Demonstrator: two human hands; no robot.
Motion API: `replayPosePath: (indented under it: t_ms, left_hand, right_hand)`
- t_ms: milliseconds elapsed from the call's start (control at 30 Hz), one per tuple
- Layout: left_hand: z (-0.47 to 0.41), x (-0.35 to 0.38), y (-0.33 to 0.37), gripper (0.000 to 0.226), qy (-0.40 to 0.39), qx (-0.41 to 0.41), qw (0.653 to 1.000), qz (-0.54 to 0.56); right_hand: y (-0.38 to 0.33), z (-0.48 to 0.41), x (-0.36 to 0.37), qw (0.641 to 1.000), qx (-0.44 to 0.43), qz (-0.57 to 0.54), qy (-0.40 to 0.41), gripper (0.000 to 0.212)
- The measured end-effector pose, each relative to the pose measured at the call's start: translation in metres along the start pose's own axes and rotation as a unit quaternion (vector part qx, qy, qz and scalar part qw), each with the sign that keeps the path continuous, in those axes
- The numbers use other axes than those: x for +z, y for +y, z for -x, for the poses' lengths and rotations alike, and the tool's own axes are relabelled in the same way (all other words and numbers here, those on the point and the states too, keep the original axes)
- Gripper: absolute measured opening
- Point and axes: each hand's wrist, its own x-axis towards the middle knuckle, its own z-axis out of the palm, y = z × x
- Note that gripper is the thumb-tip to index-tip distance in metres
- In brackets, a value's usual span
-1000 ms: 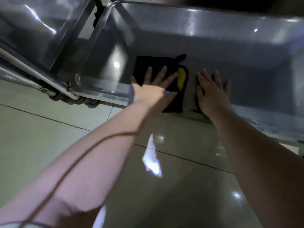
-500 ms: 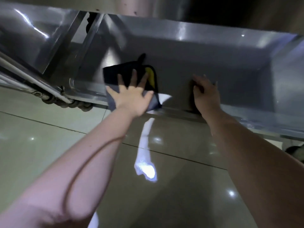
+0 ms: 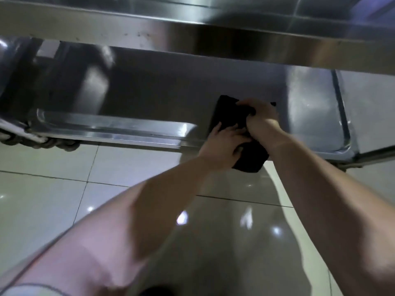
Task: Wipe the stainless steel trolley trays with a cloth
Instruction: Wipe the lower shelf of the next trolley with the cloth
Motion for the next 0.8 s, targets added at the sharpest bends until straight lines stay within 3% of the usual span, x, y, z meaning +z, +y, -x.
replayPosePath:
  t_ms: [100,167,233,300,400,533,633,800]
  left_hand:
    - [0.032,-0.014,-0.022,0.023,0.115,-0.055,0.991,0.038]
    - [0.038,-0.018,-0.023,0.032,0.140,-0.157,0.977,0.021]
    - [0.033,-0.019,-0.019,0.041,0.138,-0.279,0.950,-0.010]
    - [0.029,-0.018,-0.013,0.041,0.107,-0.348,0.931,-0.031]
    - [0.027,-0.014,-0.009,0.037,0.067,-0.349,0.933,-0.066]
    - [0.019,-0.029,0.004,0.033,0.001,-0.305,0.947,-0.104]
    - [0.034,-0.055,0.023,0.020,-0.008,-0.266,0.959,-0.094]
    - [0.097,-0.134,0.057,0.012,-0.003,-0.192,0.962,-0.192]
  right_hand:
    - [-0.002,0.013,0.008,0.977,-0.157,0.116,-0.089,0.049]
    - [-0.011,0.020,0.015,0.938,-0.241,0.205,-0.138,0.060]
    - [-0.019,0.022,0.022,0.907,-0.264,0.294,-0.148,0.070]
    - [-0.021,0.022,0.023,0.898,-0.248,0.342,-0.120,0.065]
    - [-0.013,0.027,0.012,0.896,-0.227,0.379,-0.049,0.048]
    - [0.007,0.050,-0.013,0.894,-0.161,0.419,0.000,0.043]
    - [0.002,0.083,-0.034,0.907,-0.152,0.391,-0.043,0.043]
    - [-0.051,0.151,-0.079,0.966,-0.096,0.207,-0.118,0.038]
